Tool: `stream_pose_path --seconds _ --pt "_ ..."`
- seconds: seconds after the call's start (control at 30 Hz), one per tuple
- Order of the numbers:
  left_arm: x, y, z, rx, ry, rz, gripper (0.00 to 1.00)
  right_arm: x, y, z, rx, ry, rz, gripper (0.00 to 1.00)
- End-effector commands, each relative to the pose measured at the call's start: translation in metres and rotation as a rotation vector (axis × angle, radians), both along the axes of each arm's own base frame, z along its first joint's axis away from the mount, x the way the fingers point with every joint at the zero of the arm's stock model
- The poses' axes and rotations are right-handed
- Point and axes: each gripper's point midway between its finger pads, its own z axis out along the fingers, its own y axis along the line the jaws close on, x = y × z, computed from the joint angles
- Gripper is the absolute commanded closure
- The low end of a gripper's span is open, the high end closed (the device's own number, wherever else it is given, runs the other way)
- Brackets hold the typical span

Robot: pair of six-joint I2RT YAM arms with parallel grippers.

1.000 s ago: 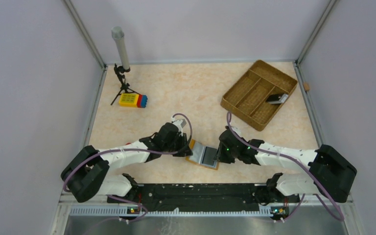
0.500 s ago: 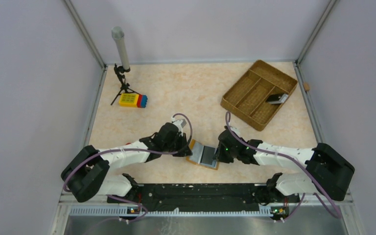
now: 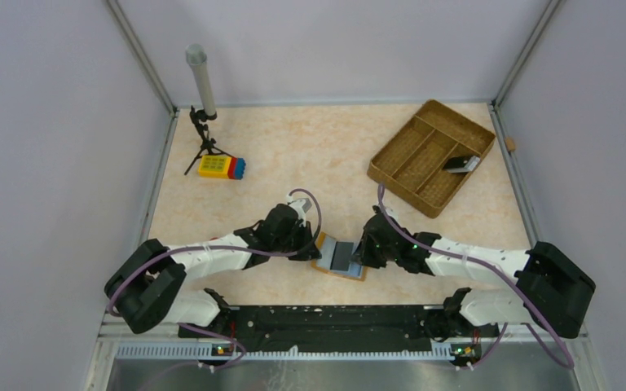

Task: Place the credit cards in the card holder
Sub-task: Insert the credit card into the card holder.

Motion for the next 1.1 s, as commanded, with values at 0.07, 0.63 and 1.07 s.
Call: stream_pose_path --seconds 0.07,0.63,1.07 --pt "-0.001 -0.002 -0.002 -0.019 0.006 -0.004 0.92 0.006 0.02 0.024 0.094 -0.07 0.045 0.93" --pt "0.0 -0.005 -0.003 -0.023 0.018 -0.007 0.91 0.021 0.048 0.051 0.15 -0.157 0.113 0.87" --pt "0.005 0.0 0.0 -0.015 -0.004 0.02 0.85 0.028 0.053 0.031 0.061 -0.115 0.121 0.78"
